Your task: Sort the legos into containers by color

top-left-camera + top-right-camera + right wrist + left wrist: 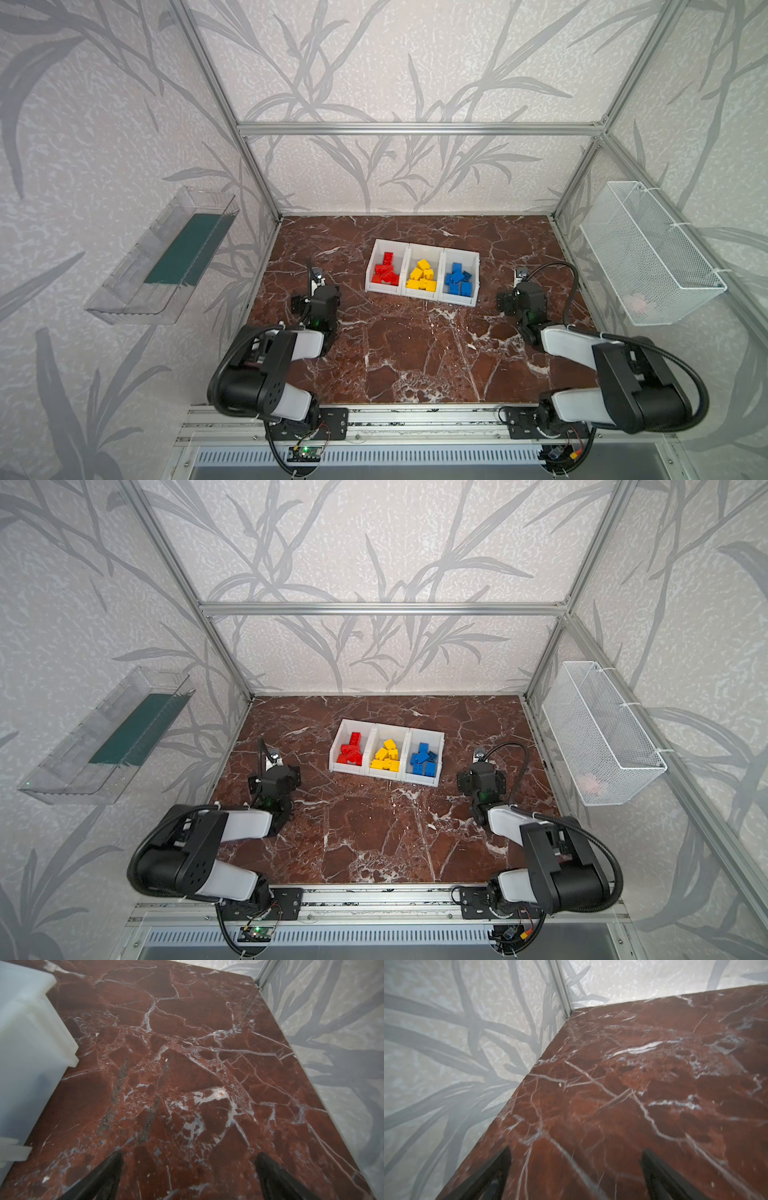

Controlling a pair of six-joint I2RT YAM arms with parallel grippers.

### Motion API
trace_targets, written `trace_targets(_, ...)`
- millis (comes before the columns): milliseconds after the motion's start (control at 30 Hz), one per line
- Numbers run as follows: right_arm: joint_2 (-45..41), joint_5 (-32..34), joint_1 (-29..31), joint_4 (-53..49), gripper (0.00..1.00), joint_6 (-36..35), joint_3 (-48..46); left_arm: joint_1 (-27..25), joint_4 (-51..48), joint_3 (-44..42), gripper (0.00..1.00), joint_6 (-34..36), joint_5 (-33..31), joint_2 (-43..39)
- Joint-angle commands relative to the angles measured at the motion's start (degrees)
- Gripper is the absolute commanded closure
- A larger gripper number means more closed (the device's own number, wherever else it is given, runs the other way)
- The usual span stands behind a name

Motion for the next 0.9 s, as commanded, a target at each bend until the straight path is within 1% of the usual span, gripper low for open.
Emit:
trace_targets(0, 5.68, -3.48, -1.57, 17.82, 0.01, -2.22, 1.74, 4.46, -5.81, 5.12, 0.01, -4.23, 10.15, -1.51)
trace_targets(33, 5.85, -3.67, -1.56, 21.75, 0.01, -2.53, -0.13, 5.61, -1.71, 3.86, 0.01, -4.62, 11.99, -0.71)
trace_targets(67, 4.86, -4.68, -1.72, 20.23, 0.01, -1.85, -1.22, 6.85, 4.39, 0.89, 0.01, -5.32, 14.16, 0.1)
trace_targets(100, 5.52, -5.08, -2.07, 21.49, 0.01, -1.52, -1.87, 7.27, 10.58, -1.81, 0.01, -5.42, 14.7, 1.82)
trace_targets(133, 6.86, -4.42, -2.05, 24.16, 0.01, -1.62, -2.08, 7.44, 16.25, -3.02, 0.01, -4.84, 13.86, 3.47)
trace_targets(200, 8.34, -4.23, -1.93, 28.52, 0.01, -2.19, -3.1, 7.47, 7.25, -0.89, 0.01, -6.18, 13.64, 0.92)
trace_targets(233, 8.42, -4.25, -1.91, 28.86, 0.01, -2.27, -3.15, 7.47, 5.25, -0.31, 0.01, -6.54, 13.77, 0.32)
trace_targets(267, 8.27, -4.26, -1.91, 28.29, 0.01, -2.14, -3.05, 7.55, 6.06, -0.5, 0.01, -6.34, 13.6, 0.61)
trace_targets(333, 7.11, -4.26, -1.91, 25.28, 0.01, -1.73, -2.32, 7.44, 12.97, -1.92, 0.01, -5.22, 13.61, 2.91)
trace_targets(367, 6.51, -4.34, -1.93, 23.21, 0.01, -1.57, -1.88, 7.43, 13.23, -2.06, 0.01, -5.14, 13.61, 2.98)
trace_targets(433, 5.83, -4.59, -1.92, 21.25, 0.01, -1.45, -1.4, 7.43, 9.44, -1.24, 0.01, -5.83, 13.63, 1.65)
trace_targets(500, 6.22, -4.43, -1.92, 22.38, 0.01, -1.44, -1.62, 7.46, 13.07, -2.02, 0.01, -4.88, 14.01, 2.82)
trace_targets(567, 6.04, -4.43, -1.92, 22.02, 0.01, -1.44, -1.54, 7.33, 11.25, -1.71, 0.01, -5.21, 14.17, 2.3)
trace_targets(633, 6.14, -4.44, -1.92, 22.07, 0.01, -1.45, -1.56, 7.38, 12.57, -1.79, 0.01, -4.49, 14.35, 2.81)
trace_targets(800, 6.14, -4.43, -1.91, 22.01, 0.01, -1.45, -1.53, 7.42, 10.96, -1.28, 0.01, -4.68, 14.87, 2.54)
trace_targets(867, 6.09, -4.43, -1.98, 22.05, 0.01, -1.44, -1.53, 7.34, 11.78, -1.53, 0.01, -4.42, 14.78, 2.76)
